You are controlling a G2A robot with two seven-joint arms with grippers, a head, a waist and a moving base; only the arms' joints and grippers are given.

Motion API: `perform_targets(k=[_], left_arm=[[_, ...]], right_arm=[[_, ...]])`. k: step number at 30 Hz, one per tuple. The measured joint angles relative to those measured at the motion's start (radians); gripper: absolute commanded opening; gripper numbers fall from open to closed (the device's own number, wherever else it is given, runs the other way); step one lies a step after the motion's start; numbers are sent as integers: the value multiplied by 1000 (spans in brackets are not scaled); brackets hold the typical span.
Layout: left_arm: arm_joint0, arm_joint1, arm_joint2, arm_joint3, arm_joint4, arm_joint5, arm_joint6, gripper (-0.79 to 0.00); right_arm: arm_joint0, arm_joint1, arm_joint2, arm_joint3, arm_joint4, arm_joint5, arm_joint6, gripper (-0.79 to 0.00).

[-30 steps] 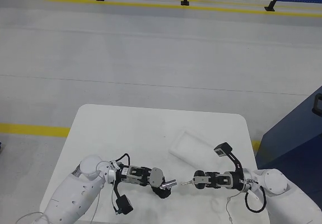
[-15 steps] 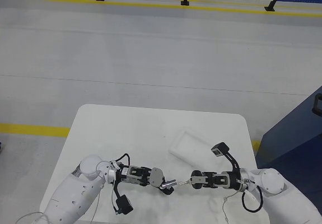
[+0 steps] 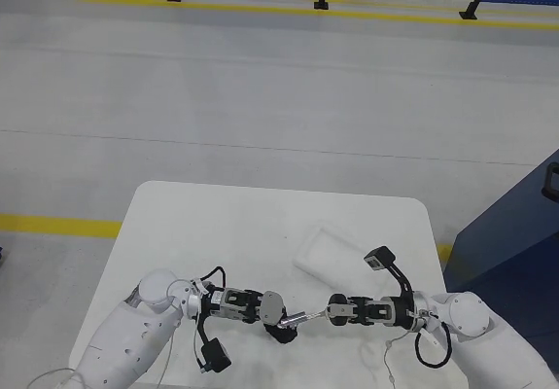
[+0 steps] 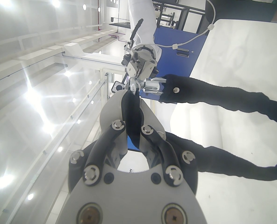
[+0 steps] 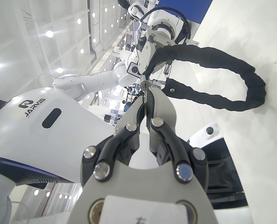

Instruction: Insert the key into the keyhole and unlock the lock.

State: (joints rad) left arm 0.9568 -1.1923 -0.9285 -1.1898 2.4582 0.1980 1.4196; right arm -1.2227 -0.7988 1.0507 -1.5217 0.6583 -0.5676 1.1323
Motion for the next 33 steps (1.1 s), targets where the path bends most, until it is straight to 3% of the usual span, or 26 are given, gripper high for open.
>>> perform_targets(k=[33], left_arm=[[0, 0, 0, 0, 0, 0, 0, -785]], right_arm=[[-12, -26, 45, -8, -41, 4, 22, -785]])
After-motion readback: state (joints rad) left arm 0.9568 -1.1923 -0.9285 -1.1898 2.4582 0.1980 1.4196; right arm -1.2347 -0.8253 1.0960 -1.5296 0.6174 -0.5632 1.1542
